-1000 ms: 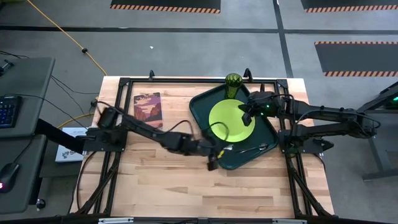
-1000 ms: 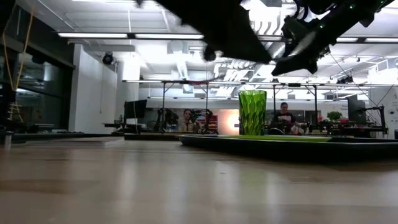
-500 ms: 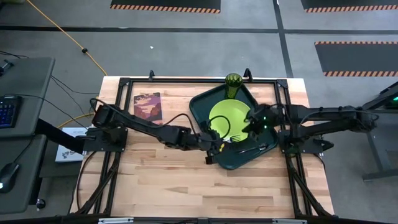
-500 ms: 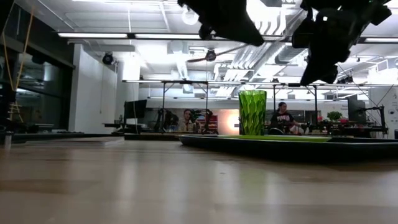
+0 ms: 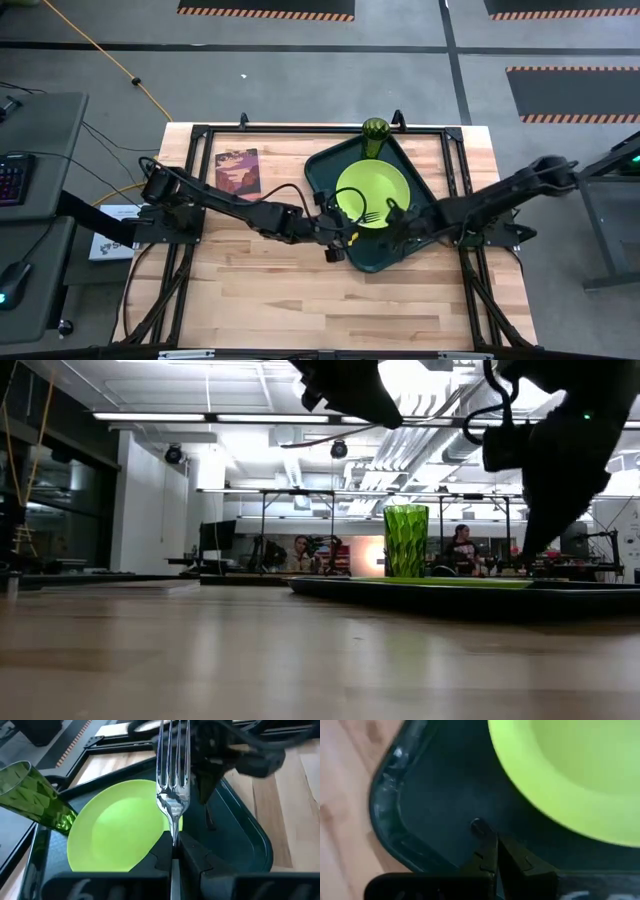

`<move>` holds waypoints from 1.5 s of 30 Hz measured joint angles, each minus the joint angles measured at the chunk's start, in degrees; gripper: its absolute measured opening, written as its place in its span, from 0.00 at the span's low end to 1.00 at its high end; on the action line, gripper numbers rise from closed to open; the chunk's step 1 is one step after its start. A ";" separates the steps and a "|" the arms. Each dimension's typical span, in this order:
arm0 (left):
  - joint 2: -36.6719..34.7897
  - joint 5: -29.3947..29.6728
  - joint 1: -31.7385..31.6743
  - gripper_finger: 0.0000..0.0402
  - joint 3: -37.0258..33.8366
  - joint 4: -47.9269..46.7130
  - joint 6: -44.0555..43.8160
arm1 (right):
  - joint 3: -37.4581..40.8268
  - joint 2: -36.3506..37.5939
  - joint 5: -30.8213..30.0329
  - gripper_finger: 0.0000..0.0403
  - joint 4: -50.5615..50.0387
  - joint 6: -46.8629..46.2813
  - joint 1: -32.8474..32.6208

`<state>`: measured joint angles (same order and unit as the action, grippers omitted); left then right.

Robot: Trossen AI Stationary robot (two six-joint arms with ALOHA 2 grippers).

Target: Pick and place plate/cup/fork/spoon on tray

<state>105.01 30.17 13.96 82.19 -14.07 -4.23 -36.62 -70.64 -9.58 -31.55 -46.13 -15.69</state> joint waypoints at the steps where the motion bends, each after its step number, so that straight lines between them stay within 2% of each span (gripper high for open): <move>1: 0.00 0.00 0.00 0.01 0.00 -0.15 -0.08 | 0.00 -1.23 -0.87 0.00 0.65 -0.98 -0.72; 10: 0.00 0.40 0.37 0.01 -0.03 -1.68 -1.11 | 0.02 -9.85 -5.11 0.00 6.01 -6.35 -2.81; 17: 0.00 1.03 0.37 0.01 -0.04 -2.35 -1.67 | 0.04 -13.46 -7.77 0.00 7.96 -8.12 -2.81; 37: 0.00 1.07 0.37 0.01 -0.04 -2.77 -2.14 | 0.04 -14.16 -6.94 0.00 9.56 -7.82 -4.33; 45: 0.00 1.08 0.37 0.01 -0.03 -2.71 -2.64 | 0.04 -14.16 -11.32 0.00 9.55 -9.09 -4.66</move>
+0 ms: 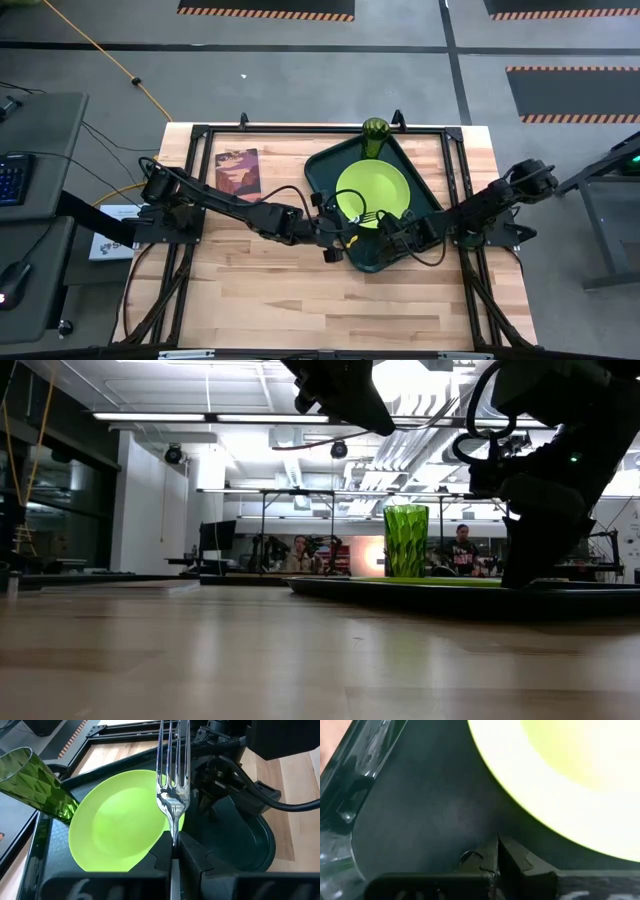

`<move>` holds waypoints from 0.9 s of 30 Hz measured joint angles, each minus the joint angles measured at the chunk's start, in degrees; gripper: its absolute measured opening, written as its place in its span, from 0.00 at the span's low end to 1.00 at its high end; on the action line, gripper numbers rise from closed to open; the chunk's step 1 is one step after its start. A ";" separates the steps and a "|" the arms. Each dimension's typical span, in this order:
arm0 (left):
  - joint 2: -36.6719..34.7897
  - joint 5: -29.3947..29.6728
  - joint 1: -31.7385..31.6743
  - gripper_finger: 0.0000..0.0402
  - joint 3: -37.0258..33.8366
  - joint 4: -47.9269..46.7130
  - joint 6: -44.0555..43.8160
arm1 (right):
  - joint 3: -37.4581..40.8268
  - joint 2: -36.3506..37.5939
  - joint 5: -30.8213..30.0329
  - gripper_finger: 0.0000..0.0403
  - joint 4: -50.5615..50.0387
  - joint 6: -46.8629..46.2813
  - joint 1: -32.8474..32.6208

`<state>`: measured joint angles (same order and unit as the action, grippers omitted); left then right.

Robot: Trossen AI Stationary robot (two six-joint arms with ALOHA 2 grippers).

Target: Pick and place plate/cup/fork/spoon on tray

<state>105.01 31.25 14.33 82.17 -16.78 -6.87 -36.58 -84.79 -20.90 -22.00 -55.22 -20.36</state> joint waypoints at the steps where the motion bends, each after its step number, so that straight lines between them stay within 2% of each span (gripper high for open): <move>1: 0.00 0.02 0.00 0.01 0.00 -0.04 -0.02 | 0.00 -0.02 -0.14 0.00 0.00 -0.03 0.00; 13: -0.02 0.01 -0.02 0.01 0.00 -0.12 -0.02 | -0.35 -4.28 -0.12 0.00 2.00 -2.40 -0.54; 27: -0.02 0.02 -0.07 0.01 0.00 -0.19 -0.01 | -0.81 -2.64 1.68 0.00 2.54 -0.26 -1.58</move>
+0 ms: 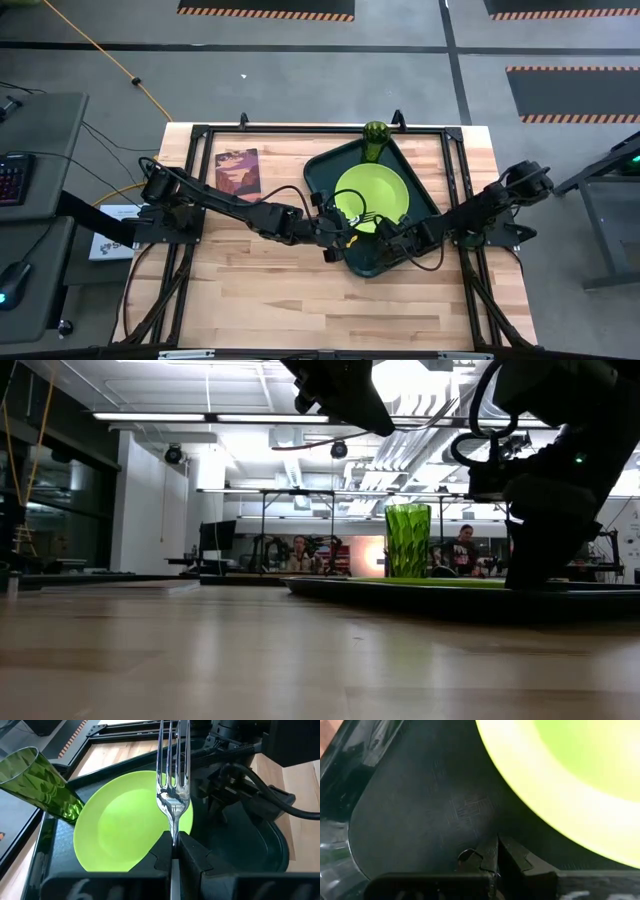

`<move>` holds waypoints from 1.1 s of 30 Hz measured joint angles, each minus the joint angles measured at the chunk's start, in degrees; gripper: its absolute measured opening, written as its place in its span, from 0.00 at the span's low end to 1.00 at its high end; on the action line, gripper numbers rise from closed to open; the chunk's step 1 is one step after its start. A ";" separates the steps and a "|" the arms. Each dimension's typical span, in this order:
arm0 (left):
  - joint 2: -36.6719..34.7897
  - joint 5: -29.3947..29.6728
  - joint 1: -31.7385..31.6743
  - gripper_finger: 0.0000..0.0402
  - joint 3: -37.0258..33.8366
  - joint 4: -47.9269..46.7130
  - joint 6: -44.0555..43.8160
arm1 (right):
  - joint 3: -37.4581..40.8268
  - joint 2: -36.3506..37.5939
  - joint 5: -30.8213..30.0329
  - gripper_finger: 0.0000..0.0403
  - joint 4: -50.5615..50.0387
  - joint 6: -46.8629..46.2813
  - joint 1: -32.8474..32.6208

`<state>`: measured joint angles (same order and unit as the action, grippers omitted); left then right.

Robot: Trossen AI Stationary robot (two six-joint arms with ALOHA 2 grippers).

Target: Pick and place plate/cup/fork/spoon on tray

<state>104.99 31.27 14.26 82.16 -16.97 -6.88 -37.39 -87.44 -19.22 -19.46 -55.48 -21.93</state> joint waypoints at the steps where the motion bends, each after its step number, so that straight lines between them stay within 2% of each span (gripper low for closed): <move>1: 0.00 -0.01 0.02 0.01 0.00 0.00 -0.01 | 0.00 0.00 0.20 0.00 0.09 0.02 0.00; 23: 0.00 0.18 -0.02 0.01 -0.01 0.00 0.01 | -0.04 0.07 2.23 0.00 0.54 1.53 -3.77; 29: 0.00 0.82 -0.04 0.01 -0.01 0.02 0.01 | -0.04 0.37 -0.86 0.00 0.78 3.15 -4.11; 33: 0.00 0.85 -0.36 0.01 -0.01 0.00 -0.60 | -0.05 3.60 -2.98 0.00 -0.80 6.30 -4.34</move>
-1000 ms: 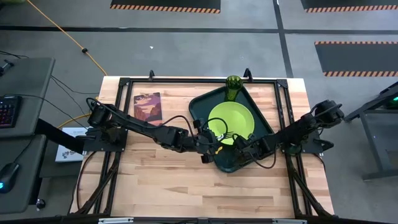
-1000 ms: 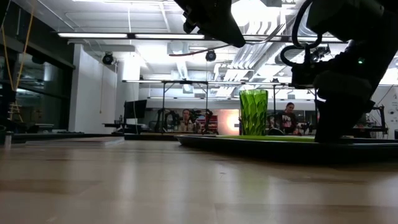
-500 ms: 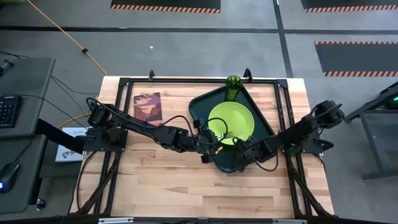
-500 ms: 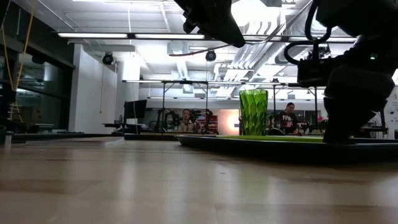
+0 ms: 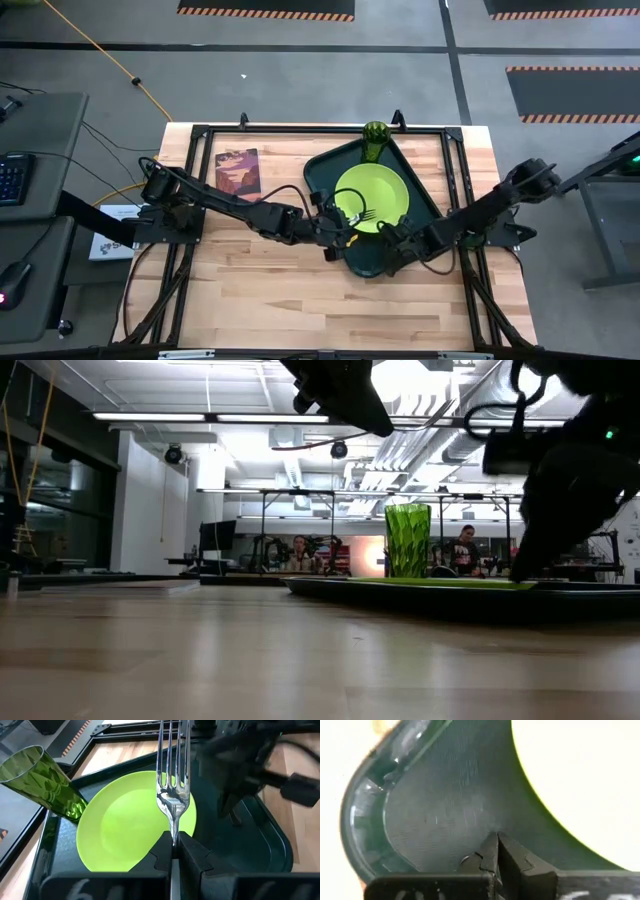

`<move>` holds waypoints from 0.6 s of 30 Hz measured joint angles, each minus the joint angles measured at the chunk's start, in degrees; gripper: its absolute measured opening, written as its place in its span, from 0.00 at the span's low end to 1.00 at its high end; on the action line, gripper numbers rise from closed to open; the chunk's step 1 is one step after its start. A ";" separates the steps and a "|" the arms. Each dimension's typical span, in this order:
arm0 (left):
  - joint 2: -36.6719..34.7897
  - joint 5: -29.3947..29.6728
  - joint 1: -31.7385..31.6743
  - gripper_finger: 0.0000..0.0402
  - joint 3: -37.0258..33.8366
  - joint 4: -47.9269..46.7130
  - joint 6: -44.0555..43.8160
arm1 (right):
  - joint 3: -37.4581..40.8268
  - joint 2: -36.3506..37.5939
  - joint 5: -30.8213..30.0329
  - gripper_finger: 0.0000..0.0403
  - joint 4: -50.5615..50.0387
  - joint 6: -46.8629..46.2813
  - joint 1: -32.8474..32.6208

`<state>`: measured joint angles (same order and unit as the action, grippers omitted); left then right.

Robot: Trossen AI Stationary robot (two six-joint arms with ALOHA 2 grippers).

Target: Pick and place plate/cup/fork/spoon on tray

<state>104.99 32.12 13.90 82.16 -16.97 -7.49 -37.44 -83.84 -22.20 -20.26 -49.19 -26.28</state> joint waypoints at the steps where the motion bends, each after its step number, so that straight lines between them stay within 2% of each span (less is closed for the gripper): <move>1: 0.00 0.00 -0.06 0.01 0.01 -0.03 -0.37 | -0.01 1.38 -0.99 0.00 -1.13 0.24 -0.25; 7: 0.88 0.04 -0.38 0.01 -0.01 0.99 -1.90 | -0.01 12.80 -9.04 0.00 -15.56 -4.24 -3.04; 10: 3.28 -1.60 -0.47 0.01 0.04 4.68 -2.52 | -0.01 18.78 -12.94 0.00 -20.99 -6.76 -4.77; 15: 8.65 -7.41 -0.71 0.01 0.13 12.92 -4.55 | -0.01 27.25 -19.31 0.00 -24.47 -7.47 -6.57; 18: 12.08 -8.77 -0.77 0.01 2.24 13.48 -6.15 | -0.01 31.53 -22.55 0.00 -25.36 -6.90 -6.91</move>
<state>117.07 23.35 13.13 84.40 -3.49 -13.64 -37.45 -52.31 -44.74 -45.62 -56.09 -33.19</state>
